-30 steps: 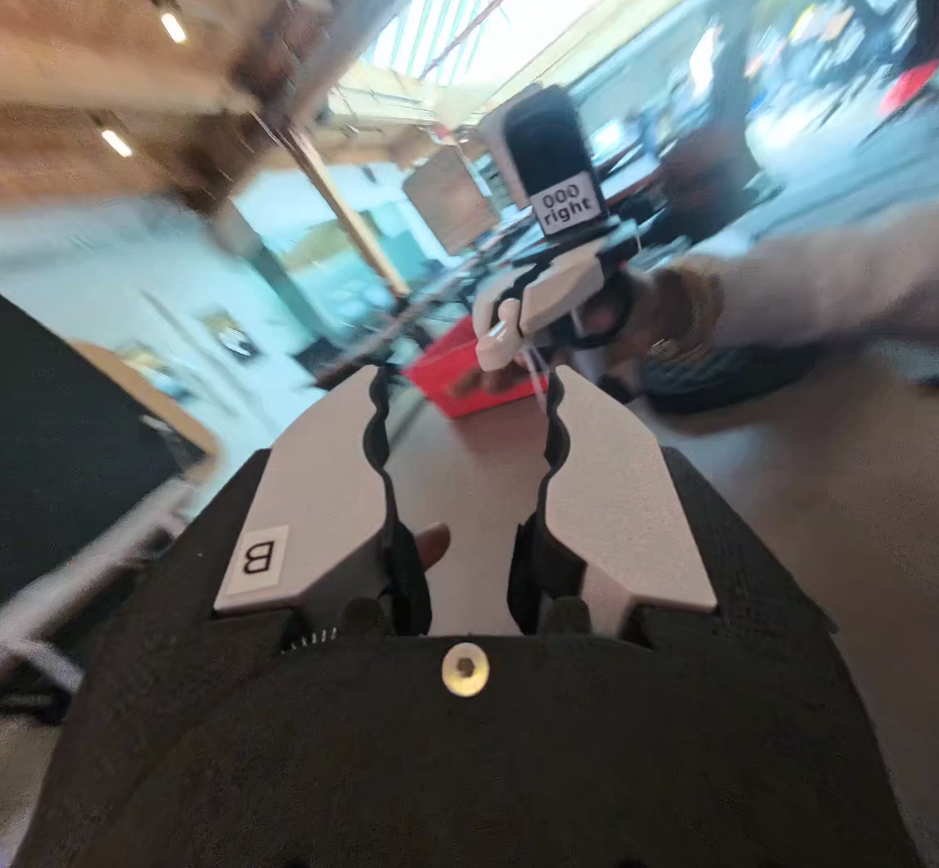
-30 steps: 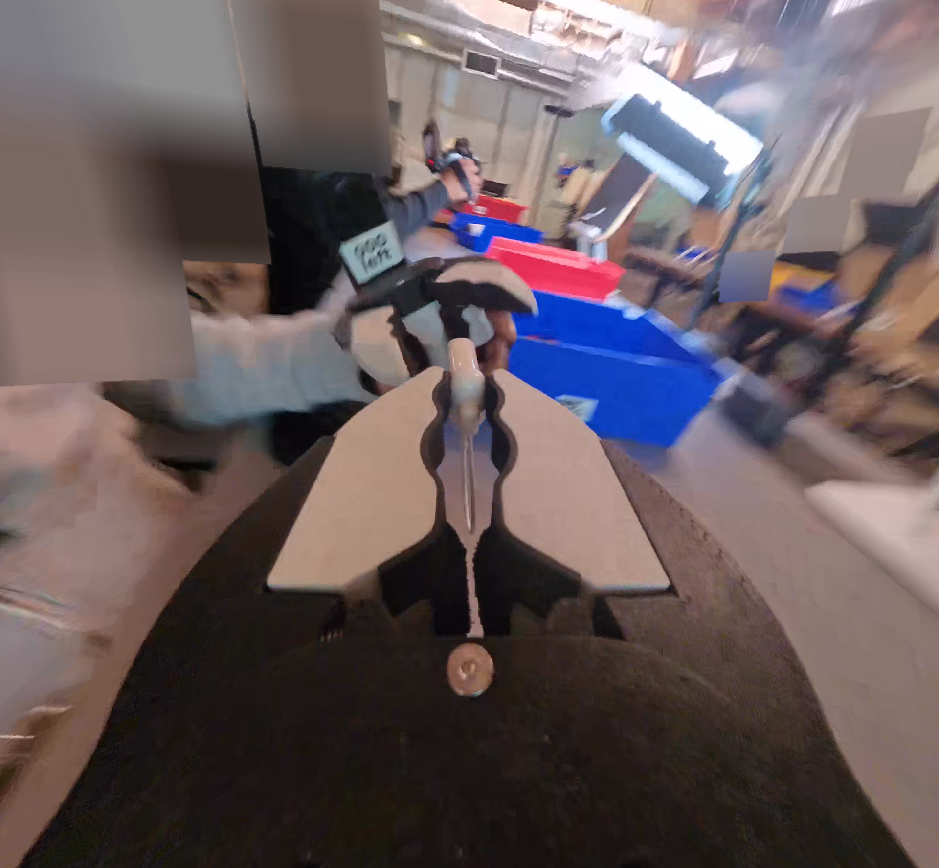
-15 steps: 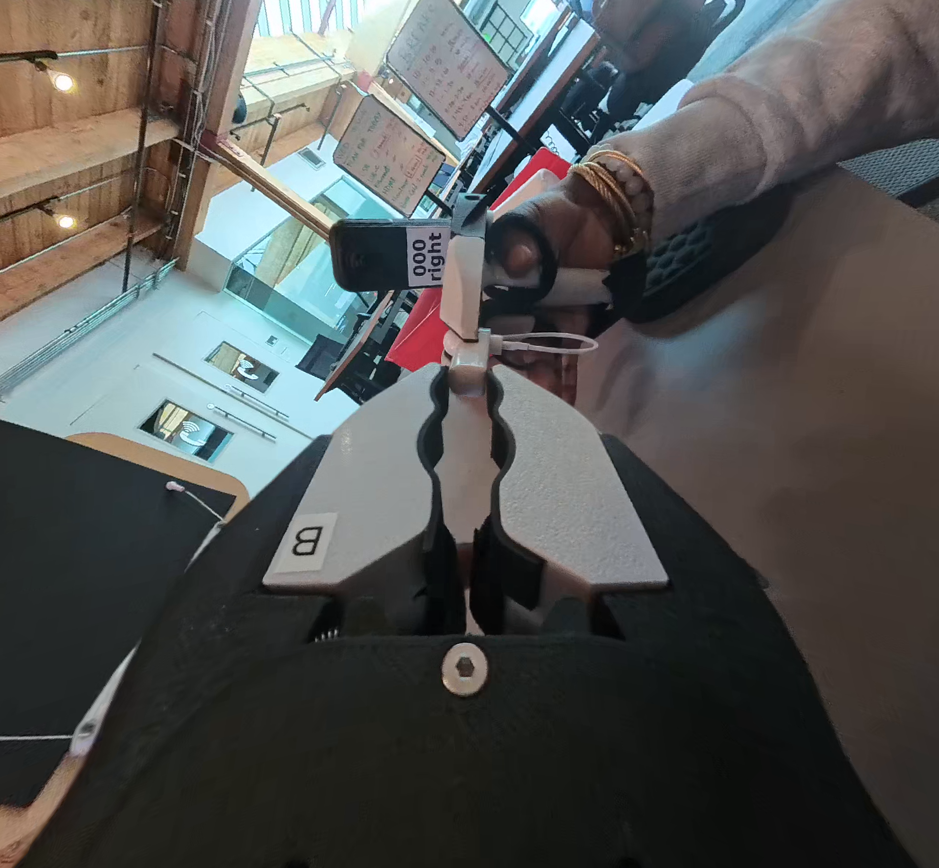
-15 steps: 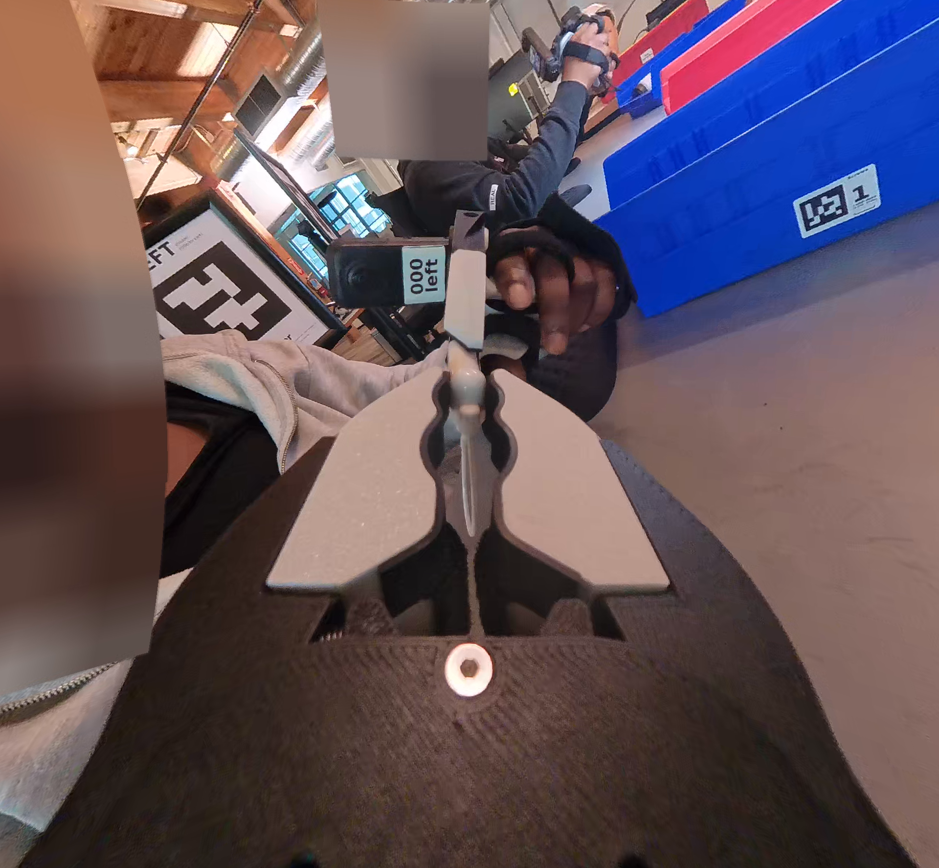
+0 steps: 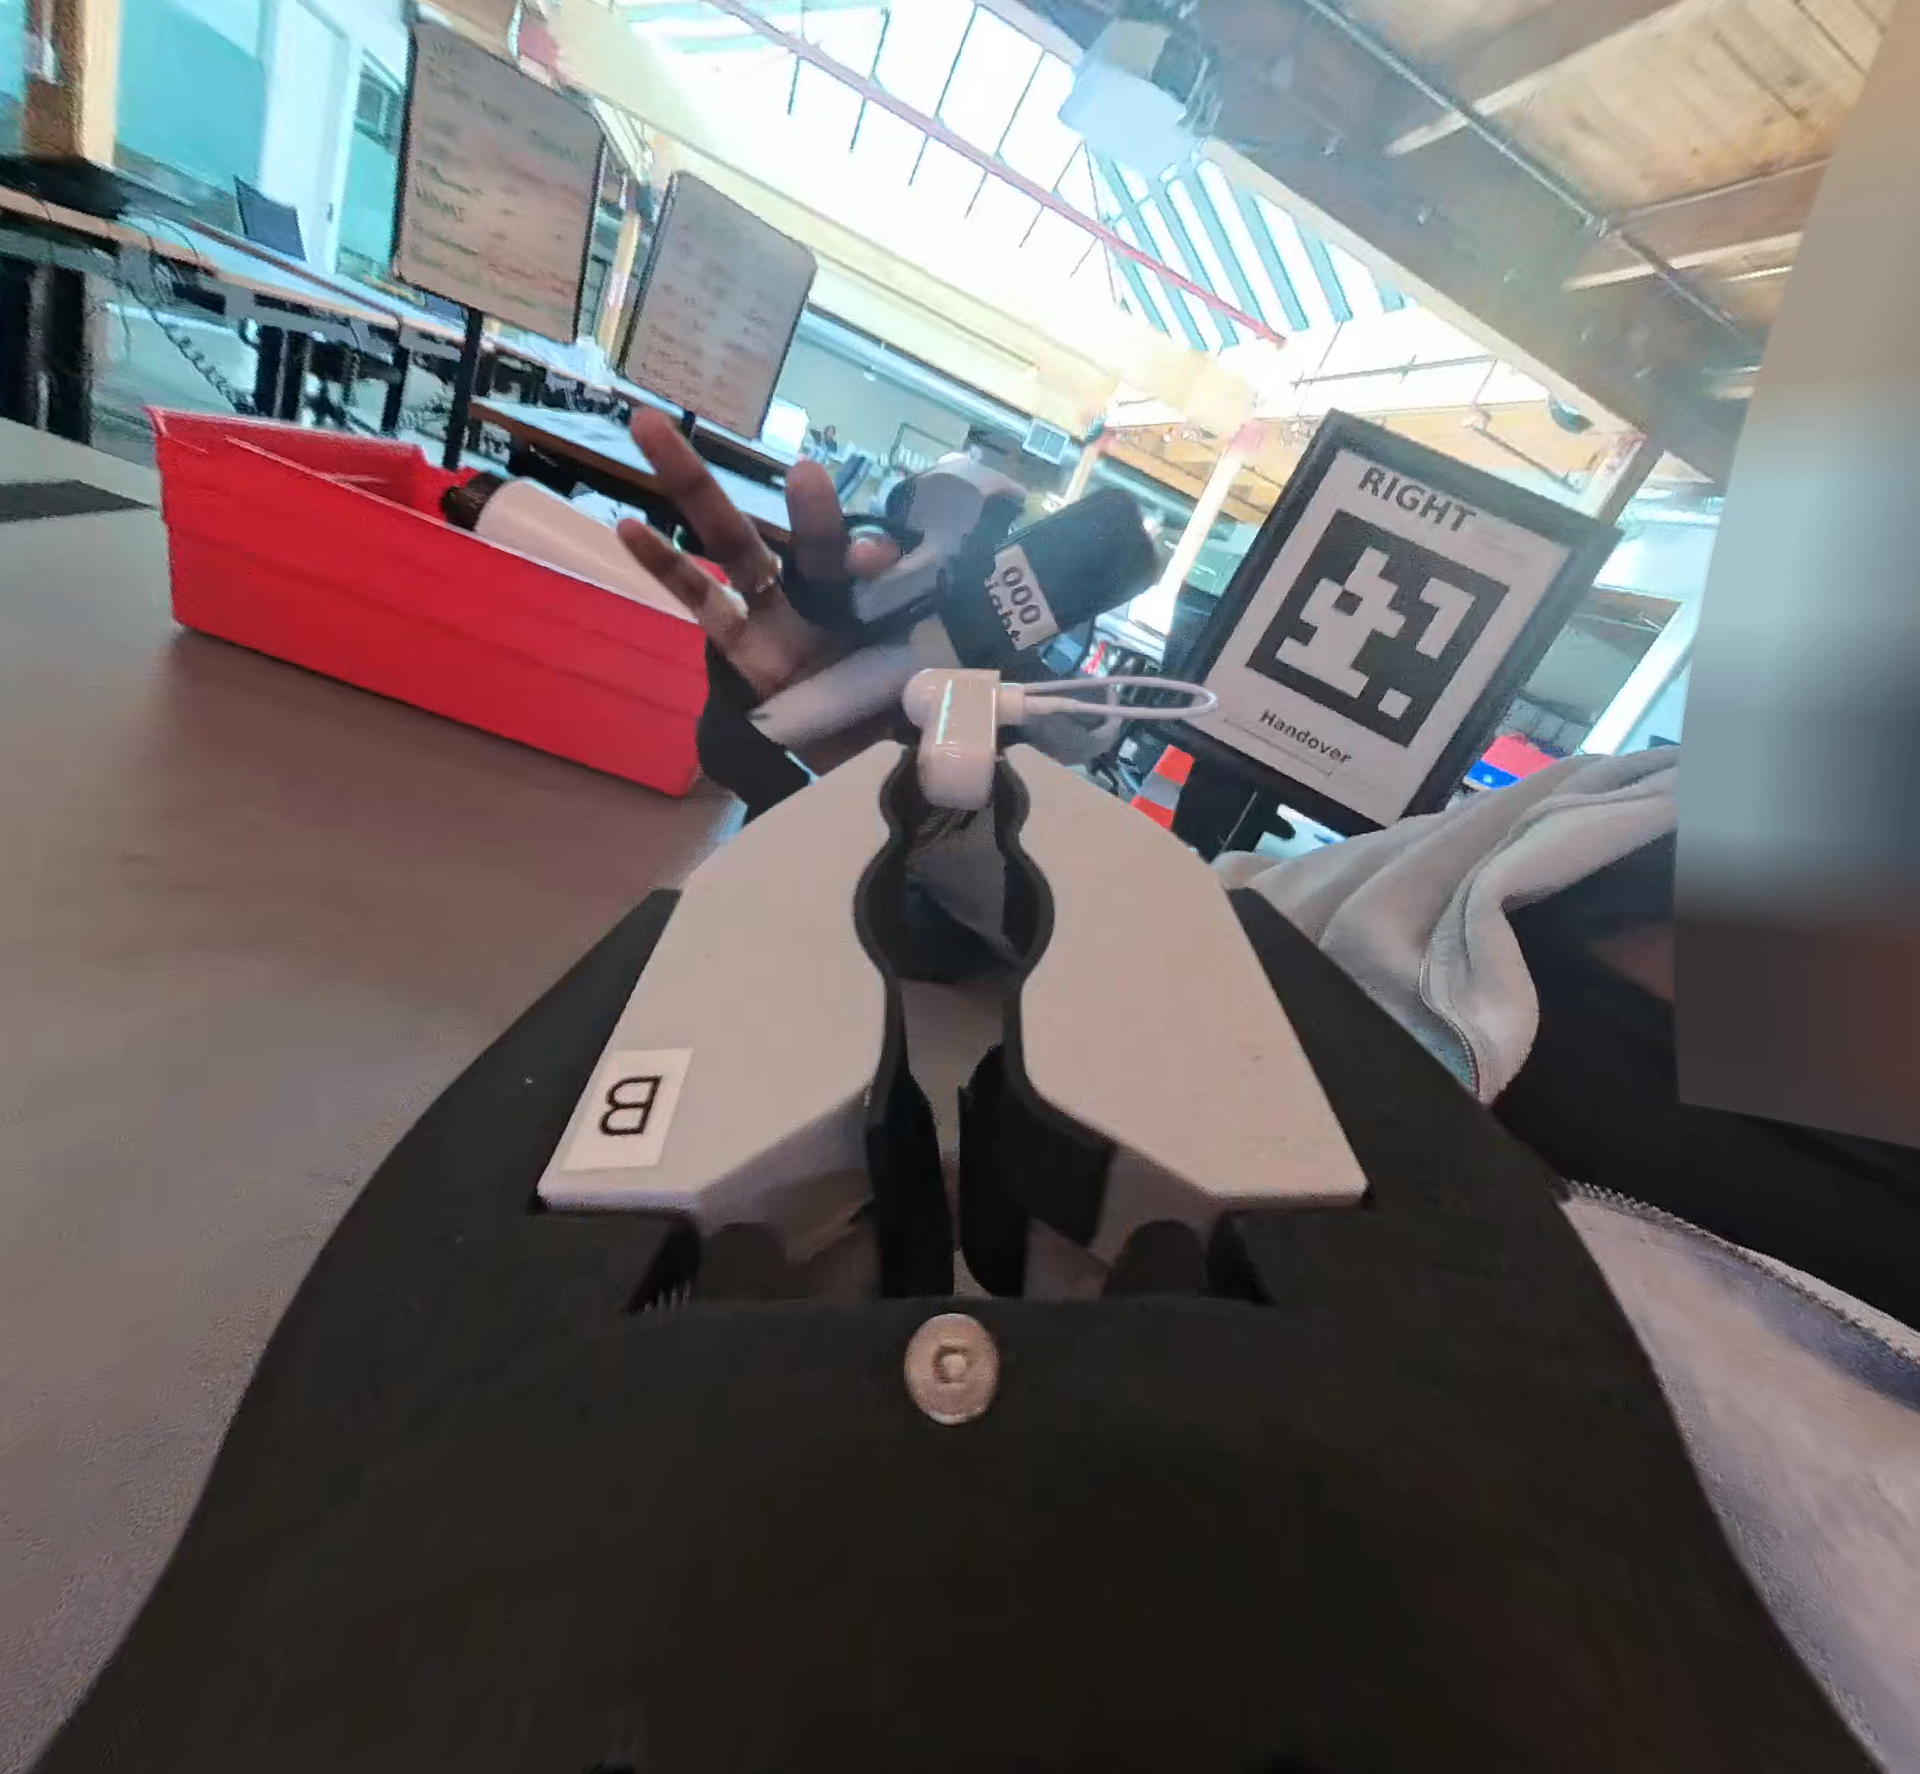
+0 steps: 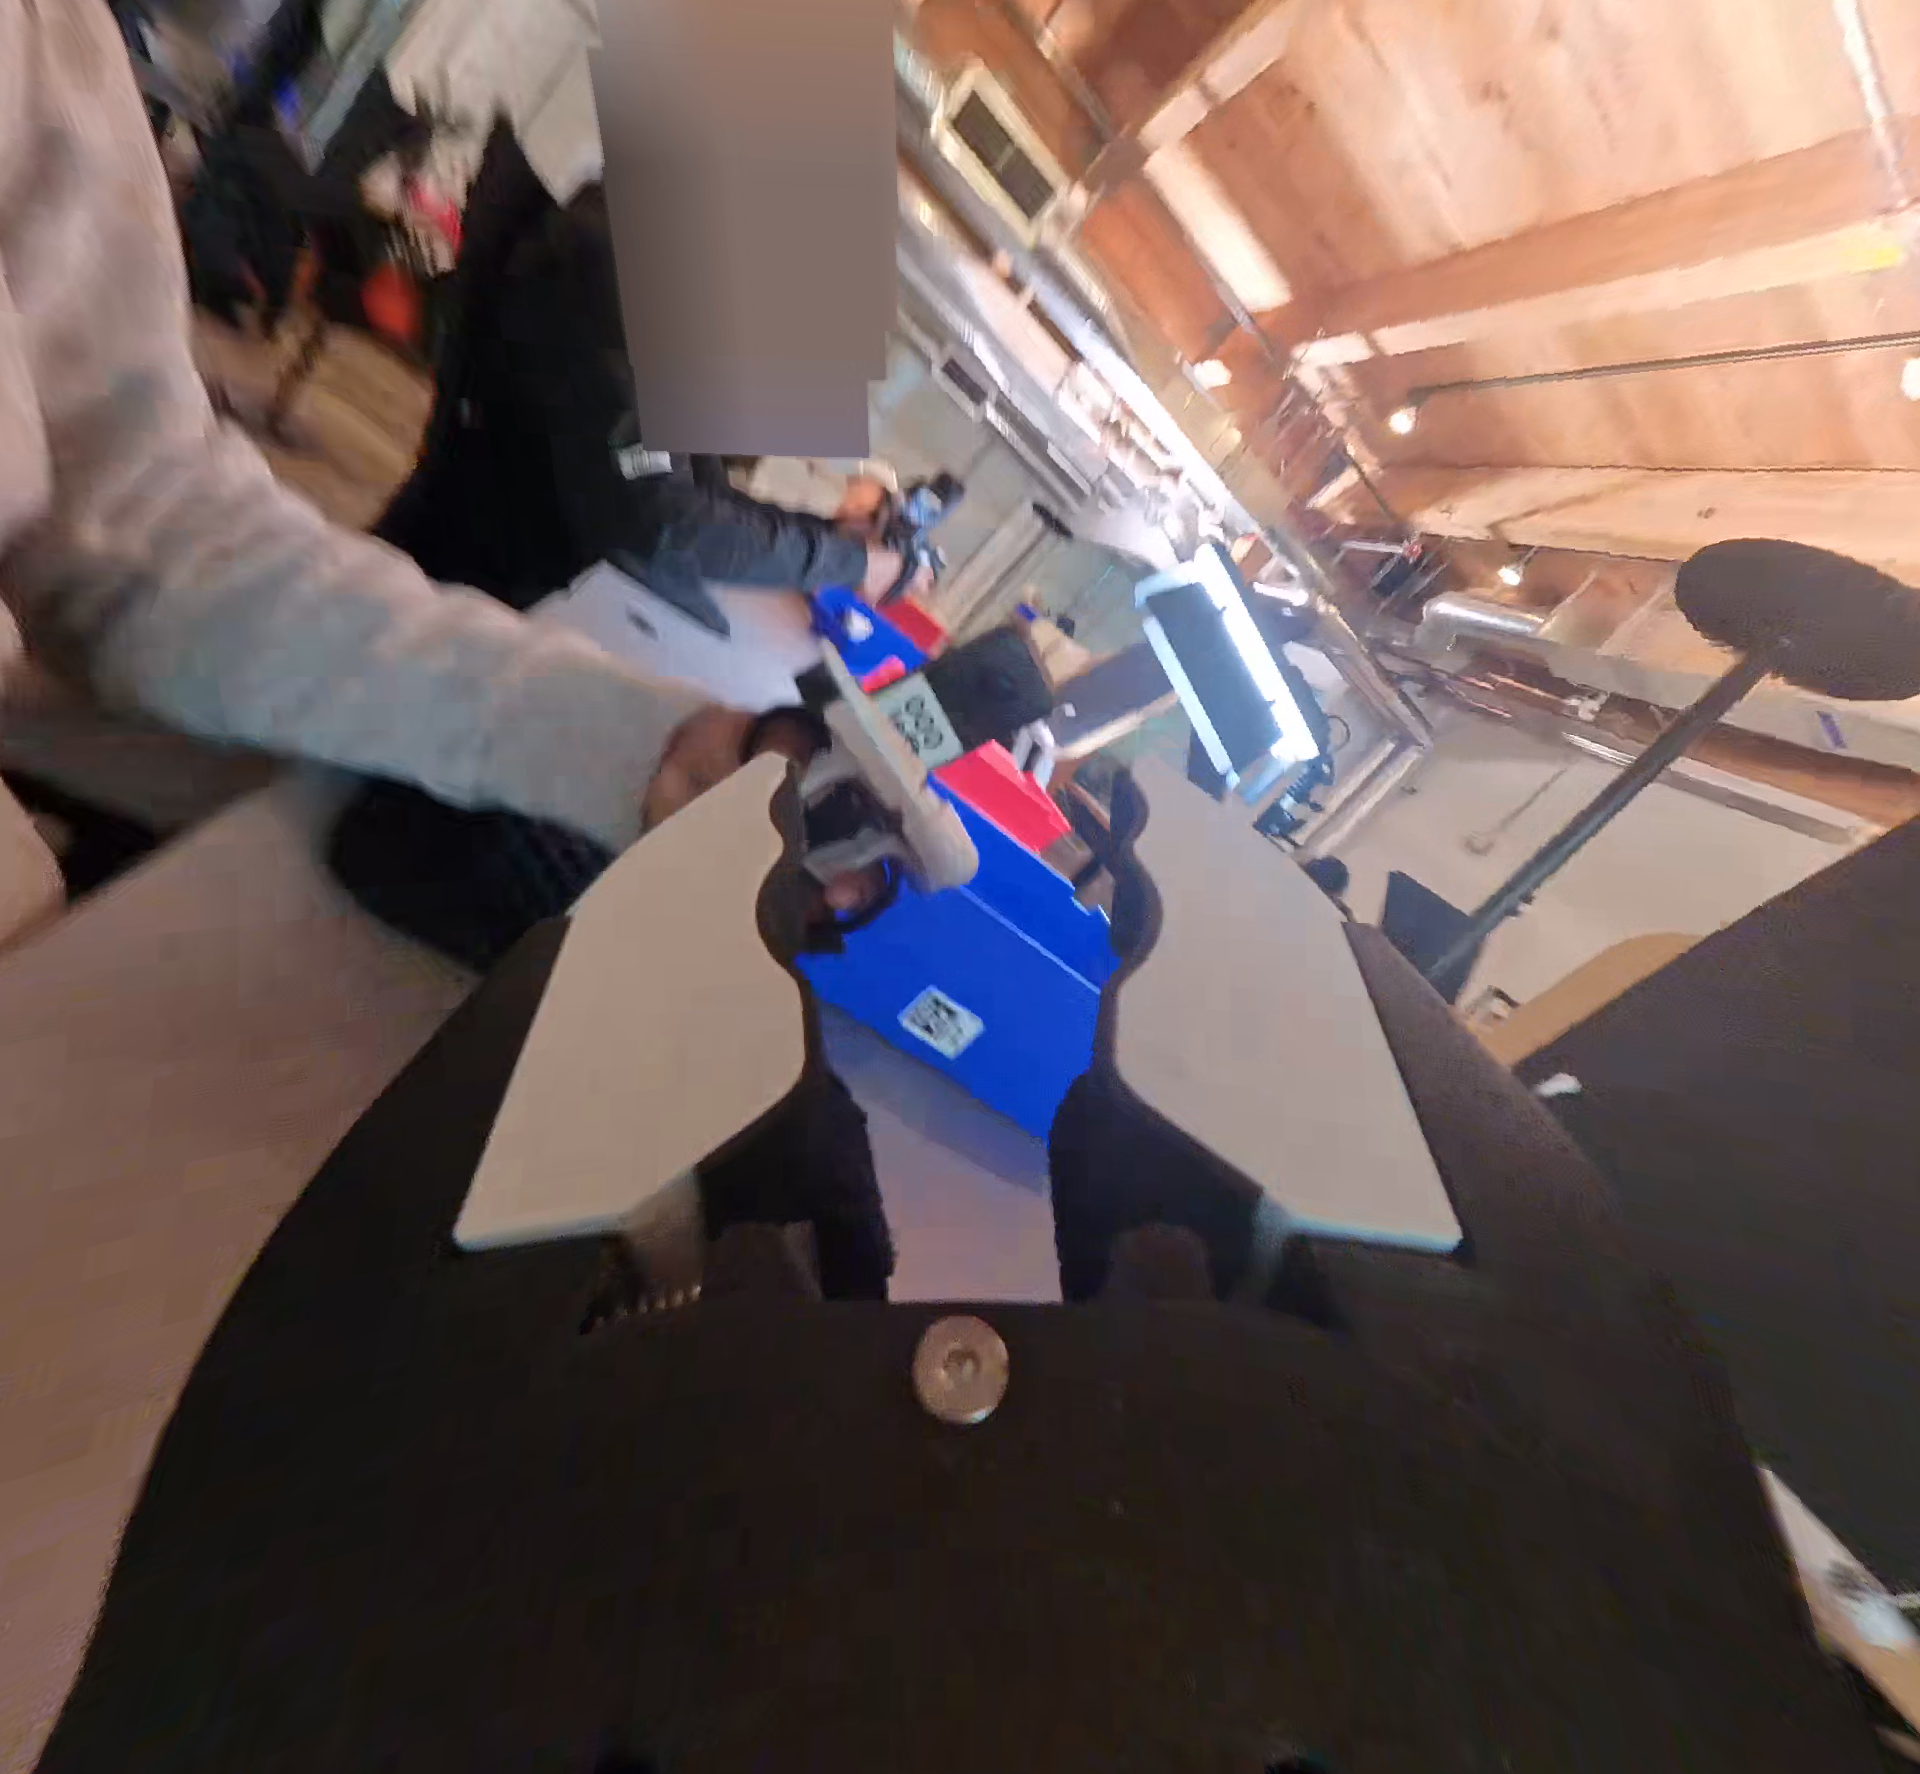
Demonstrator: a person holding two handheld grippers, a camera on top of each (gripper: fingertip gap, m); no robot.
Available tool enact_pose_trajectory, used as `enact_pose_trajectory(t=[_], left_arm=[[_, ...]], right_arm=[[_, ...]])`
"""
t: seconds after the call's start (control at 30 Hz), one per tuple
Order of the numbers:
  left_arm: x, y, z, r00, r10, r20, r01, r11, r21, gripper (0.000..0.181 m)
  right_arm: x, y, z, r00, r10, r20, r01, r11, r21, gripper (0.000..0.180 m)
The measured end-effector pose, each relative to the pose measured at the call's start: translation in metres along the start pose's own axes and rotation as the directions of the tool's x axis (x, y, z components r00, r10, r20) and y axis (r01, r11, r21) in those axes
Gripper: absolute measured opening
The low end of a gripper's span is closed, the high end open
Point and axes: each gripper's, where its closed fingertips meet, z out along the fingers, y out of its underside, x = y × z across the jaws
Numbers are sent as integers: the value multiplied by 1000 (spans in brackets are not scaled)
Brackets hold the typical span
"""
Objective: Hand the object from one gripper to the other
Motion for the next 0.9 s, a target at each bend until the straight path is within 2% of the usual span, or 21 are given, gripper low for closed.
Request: enact_pose_trajectory(t=[0.13,0.3,0.4,0.47,0.53,0.6,0.63,0.7,0.73,0.8,0.83,0.9], left_arm=[[2,16,7,1000,-25,-11,24,996,-89,13],[5,27,12,997,-62,-37,56,988,-144,13],[4,26,12,999,-40,-29,36,991,-131,13],[6,22,14,999,43,-32,-46,993,-109,15],[7,18,15,975,223,11,-221,971,-92,40],[2,14,15,865,491,104,-478,869,-124,49],[0,11,14,770,622,143,-605,782,-150,49],[-3,8,13,542,820,186,-785,572,-235,49],[-2,10,14,454,874,176,-832,486,-269,49],[-1,16,18,353,925,141,-873,380,-306,49],[-1,18,19,318,940,127,-883,342,-321,46],[-8,22,18,249,962,110,-882,272,-384,38]], right_arm=[[-16,24,11,980,-196,44,201,968,-149,46],[-29,40,17,951,-289,111,307,922,-234,26],[-30,42,17,959,-257,118,279,926,-255,19],[-26,41,16,979,-178,101,198,945,-261,13],[-18,36,15,998,8,57,6,972,-236,13],[-11,37,11,959,282,34,-268,937,-222,13],[-10,37,10,905,423,40,-405,888,-218,13],[-14,39,8,735,673,79,-643,730,-233,13],[-16,41,8,632,771,84,-737,630,-244,13],[-17,44,9,449,888,100,-854,459,-246,13],[-17,45,9,385,917,106,-884,400,-244,13],[-18,46,9,336,936,106,-903,352,-245,13]])
